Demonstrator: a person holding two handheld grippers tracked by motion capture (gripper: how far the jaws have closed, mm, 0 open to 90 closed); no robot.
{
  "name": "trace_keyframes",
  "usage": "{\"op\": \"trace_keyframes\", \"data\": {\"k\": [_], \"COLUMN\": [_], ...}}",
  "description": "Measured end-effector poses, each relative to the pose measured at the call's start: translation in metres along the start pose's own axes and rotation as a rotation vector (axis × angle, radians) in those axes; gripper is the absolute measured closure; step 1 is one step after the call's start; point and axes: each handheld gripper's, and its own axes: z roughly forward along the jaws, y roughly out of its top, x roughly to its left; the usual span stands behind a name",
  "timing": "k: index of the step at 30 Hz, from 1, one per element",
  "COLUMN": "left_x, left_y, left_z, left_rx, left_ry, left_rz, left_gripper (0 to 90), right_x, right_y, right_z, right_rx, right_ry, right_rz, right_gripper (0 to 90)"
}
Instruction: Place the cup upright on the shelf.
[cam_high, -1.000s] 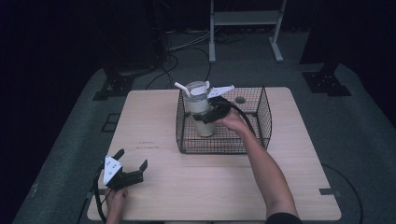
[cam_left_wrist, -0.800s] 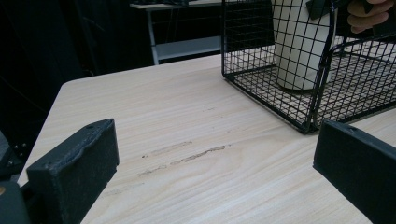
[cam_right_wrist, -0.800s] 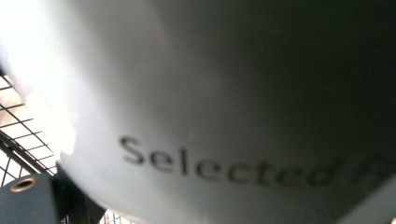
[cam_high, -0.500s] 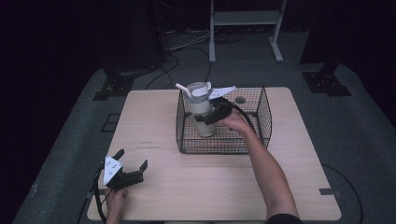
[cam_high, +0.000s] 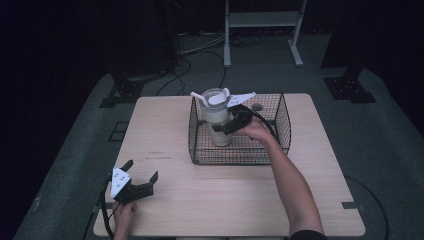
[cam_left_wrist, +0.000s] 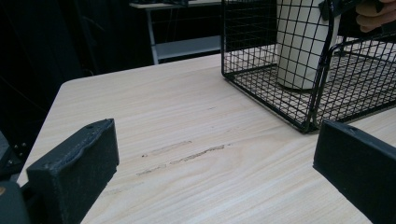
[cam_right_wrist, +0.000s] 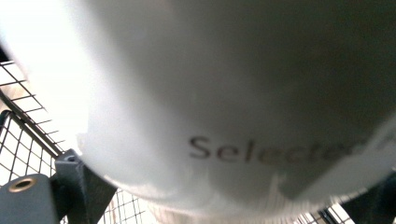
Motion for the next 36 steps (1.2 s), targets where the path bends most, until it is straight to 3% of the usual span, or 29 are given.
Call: {"op": "trace_keyframes", "data": {"k": [25,36], "left_x": [-0.001,0.0], "left_y": [0.0,0.0], "left_z": [0.001,0.0], "left_rx": [0.002,0.0], "left_ry": [0.004,0.001], "left_rz": [0.001,0.003], "left_gripper": [0.0,0.0], "right_x": [-0.002,0.001], "right_y": [-0.011,-0.017], "right_z": [-0.021,-0.029], "right_rx": [0.005,0.027], "right_ry": [-0.008,-0.041], "right_rz": [0.023,0.045], "right_gripper": [7.5,7.7]}}
